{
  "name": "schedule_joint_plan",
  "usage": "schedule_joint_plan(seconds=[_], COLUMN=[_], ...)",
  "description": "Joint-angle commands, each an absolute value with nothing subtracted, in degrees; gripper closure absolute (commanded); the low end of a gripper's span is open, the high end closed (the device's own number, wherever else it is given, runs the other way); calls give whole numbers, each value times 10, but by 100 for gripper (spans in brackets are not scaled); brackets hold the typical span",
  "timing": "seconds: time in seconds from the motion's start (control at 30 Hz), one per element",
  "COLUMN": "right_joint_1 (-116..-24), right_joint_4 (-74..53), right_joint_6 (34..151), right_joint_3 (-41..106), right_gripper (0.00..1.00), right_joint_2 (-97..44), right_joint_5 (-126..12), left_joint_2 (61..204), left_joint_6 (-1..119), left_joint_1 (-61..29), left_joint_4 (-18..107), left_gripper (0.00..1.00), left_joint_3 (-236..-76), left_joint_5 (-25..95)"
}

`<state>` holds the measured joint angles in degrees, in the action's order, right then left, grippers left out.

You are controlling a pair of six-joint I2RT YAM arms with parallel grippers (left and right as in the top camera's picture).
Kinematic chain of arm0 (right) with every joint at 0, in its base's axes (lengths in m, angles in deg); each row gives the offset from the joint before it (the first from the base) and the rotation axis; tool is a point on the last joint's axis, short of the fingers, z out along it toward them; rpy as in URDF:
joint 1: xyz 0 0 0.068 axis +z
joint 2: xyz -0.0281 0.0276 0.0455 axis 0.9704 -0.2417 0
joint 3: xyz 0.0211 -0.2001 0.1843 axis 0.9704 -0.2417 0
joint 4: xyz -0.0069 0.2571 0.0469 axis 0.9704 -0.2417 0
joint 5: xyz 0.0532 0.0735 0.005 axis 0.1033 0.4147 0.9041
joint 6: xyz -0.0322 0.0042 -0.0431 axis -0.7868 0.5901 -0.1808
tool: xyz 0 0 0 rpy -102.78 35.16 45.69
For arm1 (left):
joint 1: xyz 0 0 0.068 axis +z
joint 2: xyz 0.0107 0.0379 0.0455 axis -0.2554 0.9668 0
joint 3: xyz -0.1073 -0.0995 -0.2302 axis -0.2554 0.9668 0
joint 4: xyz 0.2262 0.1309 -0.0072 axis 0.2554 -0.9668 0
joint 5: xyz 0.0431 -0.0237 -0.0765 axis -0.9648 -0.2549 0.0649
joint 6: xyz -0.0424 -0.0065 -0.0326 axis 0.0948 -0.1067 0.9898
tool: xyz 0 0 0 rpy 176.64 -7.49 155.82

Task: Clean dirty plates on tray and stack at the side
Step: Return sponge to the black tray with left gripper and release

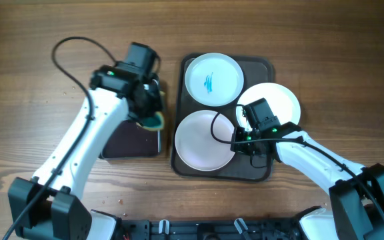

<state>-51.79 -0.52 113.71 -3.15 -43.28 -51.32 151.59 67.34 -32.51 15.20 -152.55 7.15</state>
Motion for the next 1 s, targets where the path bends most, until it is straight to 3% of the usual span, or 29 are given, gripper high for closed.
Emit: schedule_joint_plan(seconds=[0.0,0.27,0.3,0.33,0.37,0.47,0.57,0.7,0.73,0.97], right_joint_1=[-522,-522,-522,-522,-522,-522,-522,-522,-522,-522], right_joint_4=[-9,-7,-5,-4,-2,-13,-43,-81,-89,-202], right_joint_6=[1135,1134,1134,1133,1133,1116,1090,1084,1084,1062], right_joint_3=[-42,-42,-42,-42,-42,-33,-8,29,38,144], right_gripper=[95,95,96,96,96,96,95,96,96,96], right_joint_2=[-447,-447,-447,-447,-447,-446,-442,-426,-422,-412], right_joint_5=[-544,-544,-544,-544,-544,-545,-545,-550,-549,-518], left_joint_2=[1524,1524,1524,1523,1522,1521,1510,1484,1476,1395], left_joint_6=[661,617,617,617,617,617,616,617,617,635], left_joint_1=[-269,-247,-247,-247,-247,-247,-246,-239,-235,-152], left_joint_4=[197,345,346,346,346,330,293,243,232,162], left_gripper=[96,94,80,52,40,23,20,9,0,0], left_joint_3=[-1472,-1333,-1334,-1336,-1339,-1358,-1395,-1448,-1459,-1501], left_joint_5=[34,73,75,75,75,80,83,84,83,84])
